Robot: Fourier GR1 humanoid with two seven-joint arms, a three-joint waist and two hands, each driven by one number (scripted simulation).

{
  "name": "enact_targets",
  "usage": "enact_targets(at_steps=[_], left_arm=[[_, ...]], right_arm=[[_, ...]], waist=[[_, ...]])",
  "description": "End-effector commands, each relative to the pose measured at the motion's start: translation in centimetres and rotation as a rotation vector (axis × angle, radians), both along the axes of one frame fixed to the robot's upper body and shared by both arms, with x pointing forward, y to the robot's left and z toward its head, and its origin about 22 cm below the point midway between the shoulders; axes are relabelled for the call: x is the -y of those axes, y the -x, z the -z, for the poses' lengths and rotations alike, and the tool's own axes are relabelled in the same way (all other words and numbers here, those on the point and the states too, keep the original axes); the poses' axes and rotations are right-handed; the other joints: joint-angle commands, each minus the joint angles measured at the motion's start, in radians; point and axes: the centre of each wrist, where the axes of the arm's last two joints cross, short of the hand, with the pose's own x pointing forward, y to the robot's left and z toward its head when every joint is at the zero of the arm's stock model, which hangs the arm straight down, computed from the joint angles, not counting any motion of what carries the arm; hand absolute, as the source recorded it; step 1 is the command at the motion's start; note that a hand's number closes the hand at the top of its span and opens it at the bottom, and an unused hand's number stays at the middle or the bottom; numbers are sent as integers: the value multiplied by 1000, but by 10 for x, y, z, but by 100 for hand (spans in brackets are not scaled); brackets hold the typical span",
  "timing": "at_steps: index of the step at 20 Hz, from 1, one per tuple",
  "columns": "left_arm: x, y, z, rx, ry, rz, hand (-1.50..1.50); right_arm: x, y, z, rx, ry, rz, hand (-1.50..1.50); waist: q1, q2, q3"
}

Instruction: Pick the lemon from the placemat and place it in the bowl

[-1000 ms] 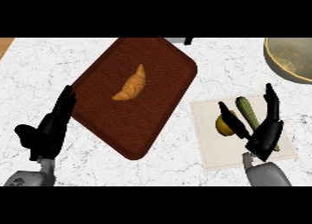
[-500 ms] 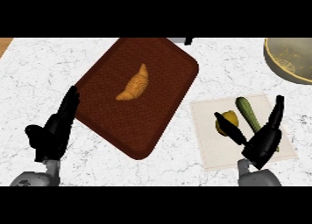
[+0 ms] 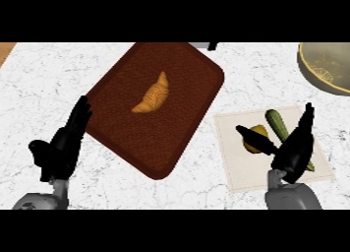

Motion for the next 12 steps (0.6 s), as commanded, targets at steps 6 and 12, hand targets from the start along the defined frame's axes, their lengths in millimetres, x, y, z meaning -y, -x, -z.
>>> enact_targets(at_steps=[6, 12], left_arm=[[23, -23, -10, 53, 27, 56, 0], [28, -22, -36, 67, 40, 73, 0]], right_arm=[[-13, 16, -48, -236, -44, 39, -150], [-37, 38, -56, -202, -68, -7, -150]], waist=[[13, 7, 7], [21, 6, 8]])
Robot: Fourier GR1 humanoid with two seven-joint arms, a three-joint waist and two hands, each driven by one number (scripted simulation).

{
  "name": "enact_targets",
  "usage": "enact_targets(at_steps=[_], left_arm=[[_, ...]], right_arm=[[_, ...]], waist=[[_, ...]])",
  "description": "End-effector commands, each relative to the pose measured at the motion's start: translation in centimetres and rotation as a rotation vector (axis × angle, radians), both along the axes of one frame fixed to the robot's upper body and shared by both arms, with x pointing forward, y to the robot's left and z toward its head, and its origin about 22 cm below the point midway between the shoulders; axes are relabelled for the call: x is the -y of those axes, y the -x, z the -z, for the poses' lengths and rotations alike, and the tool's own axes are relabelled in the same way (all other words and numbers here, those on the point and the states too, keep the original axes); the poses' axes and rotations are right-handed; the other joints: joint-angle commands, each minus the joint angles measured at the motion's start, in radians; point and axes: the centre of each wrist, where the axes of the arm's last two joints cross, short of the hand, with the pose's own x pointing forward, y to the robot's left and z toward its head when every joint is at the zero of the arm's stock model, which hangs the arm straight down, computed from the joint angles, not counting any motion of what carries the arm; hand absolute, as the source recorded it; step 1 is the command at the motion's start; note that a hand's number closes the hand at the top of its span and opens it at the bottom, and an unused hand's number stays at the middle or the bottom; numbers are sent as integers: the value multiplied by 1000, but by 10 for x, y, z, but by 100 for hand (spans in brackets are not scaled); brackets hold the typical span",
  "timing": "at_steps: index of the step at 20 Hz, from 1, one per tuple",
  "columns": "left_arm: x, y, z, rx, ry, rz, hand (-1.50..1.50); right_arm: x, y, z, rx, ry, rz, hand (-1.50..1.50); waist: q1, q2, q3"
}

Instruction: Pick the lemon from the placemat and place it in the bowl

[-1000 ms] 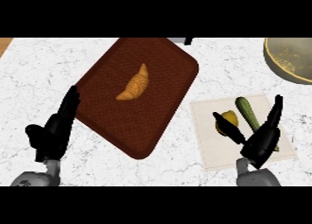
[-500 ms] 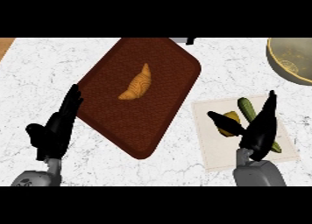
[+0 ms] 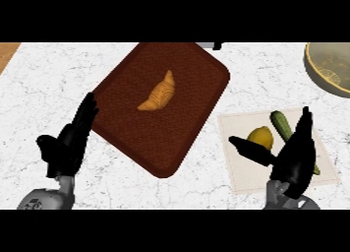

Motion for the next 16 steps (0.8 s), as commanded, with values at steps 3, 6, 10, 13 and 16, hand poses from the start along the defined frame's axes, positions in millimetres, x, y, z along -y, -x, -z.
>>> enact_targets(at_steps=[3, 6, 10, 13, 16], left_arm=[[14, 1, 4, 81, 29, 63, 0], [18, -13, -3, 62, 28, 51, 0], [25, -1, -11, 68, 27, 71, 0], [14, -19, -16, 59, 37, 58, 0], [12, -5, 4, 58, 29, 54, 0]], right_arm=[[-1, 8, -16, 10, -82, 39, -150], [-9, 30, -7, 80, -105, 18, -150], [5, 12, -22, 126, -134, 22, -150], [-1, 15, -18, 124, -154, 24, -150], [-3, 10, 4, 104, -186, 44, -150]], waist=[[2, 3, 1], [-3, 2, 2], [4, 2, 2], [-1, 3, 2], [3, 4, 2]])
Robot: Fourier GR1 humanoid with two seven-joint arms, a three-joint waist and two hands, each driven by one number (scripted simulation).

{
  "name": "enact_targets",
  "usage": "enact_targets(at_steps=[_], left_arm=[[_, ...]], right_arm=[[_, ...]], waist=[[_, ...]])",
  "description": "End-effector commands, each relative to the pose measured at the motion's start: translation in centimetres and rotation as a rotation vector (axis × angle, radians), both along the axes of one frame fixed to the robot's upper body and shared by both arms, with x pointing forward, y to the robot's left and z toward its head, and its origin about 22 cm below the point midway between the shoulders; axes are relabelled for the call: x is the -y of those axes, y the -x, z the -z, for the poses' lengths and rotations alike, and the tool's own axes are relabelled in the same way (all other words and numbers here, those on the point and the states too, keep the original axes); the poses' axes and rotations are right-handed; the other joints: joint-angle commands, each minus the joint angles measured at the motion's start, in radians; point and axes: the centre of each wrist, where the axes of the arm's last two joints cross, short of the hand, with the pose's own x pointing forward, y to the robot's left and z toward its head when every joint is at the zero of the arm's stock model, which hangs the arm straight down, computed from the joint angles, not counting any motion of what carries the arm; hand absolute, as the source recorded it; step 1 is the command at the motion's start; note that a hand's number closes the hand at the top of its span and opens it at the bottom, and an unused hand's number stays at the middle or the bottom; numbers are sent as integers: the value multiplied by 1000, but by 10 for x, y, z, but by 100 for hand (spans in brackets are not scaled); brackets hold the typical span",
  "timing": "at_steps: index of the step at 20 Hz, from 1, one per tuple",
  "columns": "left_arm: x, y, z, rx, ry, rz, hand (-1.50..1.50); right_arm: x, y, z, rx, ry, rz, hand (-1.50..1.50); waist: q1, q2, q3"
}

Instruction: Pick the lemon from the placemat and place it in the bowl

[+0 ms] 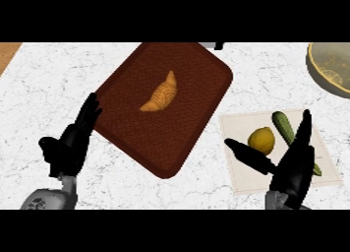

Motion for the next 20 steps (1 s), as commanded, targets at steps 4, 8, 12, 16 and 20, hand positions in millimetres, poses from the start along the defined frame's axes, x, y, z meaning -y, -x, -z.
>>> enact_targets(at_steps=[4, 8, 12, 16, 20], left_arm=[[13, -5, -3, 53, 32, 55, 0], [14, -6, -1, 52, 24, 49, 0], [-4, -9, -14, 58, 18, 39, 0], [14, -1, -9, 63, 27, 42, 0], [9, -21, -8, 56, 27, 44, 0]], right_arm=[[4, -4, 18, -8, -130, 68, -150], [5, -5, 43, 3, -133, 101, -150], [18, -9, 44, -14, -129, 87, -150], [8, -16, 58, -89, -95, 110, -150], [18, -18, 80, -166, -62, 142, -150]], waist=[[-5, 1, 1], [-5, 2, 1], [-5, 0, 0], [-4, 0, 0], [-8, 2, 0]])
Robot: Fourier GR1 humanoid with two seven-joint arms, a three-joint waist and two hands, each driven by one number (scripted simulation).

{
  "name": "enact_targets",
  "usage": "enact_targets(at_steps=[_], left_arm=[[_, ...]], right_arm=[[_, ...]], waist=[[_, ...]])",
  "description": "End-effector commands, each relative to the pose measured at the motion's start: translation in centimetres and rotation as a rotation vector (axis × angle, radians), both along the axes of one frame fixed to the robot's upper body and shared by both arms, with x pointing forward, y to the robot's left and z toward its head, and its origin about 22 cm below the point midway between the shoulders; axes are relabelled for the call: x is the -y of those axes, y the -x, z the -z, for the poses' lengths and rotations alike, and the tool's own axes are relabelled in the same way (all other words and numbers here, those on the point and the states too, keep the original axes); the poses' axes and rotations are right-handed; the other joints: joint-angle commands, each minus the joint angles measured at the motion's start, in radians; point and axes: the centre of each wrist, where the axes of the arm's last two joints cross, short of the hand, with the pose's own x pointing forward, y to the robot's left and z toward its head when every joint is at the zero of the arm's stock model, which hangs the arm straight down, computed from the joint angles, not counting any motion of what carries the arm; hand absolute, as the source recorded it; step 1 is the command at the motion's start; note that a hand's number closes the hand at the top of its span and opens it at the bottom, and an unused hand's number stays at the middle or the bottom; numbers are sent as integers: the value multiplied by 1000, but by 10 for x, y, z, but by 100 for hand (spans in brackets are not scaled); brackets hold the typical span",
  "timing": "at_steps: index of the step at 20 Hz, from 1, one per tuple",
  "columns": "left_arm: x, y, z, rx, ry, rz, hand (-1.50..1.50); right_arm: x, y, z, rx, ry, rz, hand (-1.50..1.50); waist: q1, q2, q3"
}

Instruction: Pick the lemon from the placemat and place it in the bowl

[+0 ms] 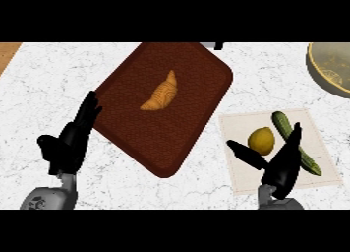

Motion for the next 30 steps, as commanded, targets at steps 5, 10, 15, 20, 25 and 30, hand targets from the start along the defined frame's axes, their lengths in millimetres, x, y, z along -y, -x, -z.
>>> enact_targets(at_steps=[5, 10, 15, 20, 25, 30], left_arm=[[17, -2, -17, 48, 8, 52, 0], [-5, -10, -10, 68, 21, 36, 0], [9, 1, 1, 37, 23, 28, 0], [24, -11, -13, 42, 14, 44, 0], [26, -5, -14, 76, 16, 74, 0], [39, -22, -13, 64, 23, 87, 0]], right_arm=[[8, -9, 22, -90, -19, 10, -150], [-7, -13, 29, -120, 56, -166, 150], [9, -24, 30, -154, 123, -247, 150], [-16, -23, 32, -79, 81, -236, 150], [18, -130, -49, 7, 67, -339, 150], [21, -166, -80, 176, 165, -409, 150]], waist=[[-3, -1, 1], [-2, 1, 1], [-1, 0, 1], [-4, 0, 1], [45, 13, 3], [35, 19, 3]])
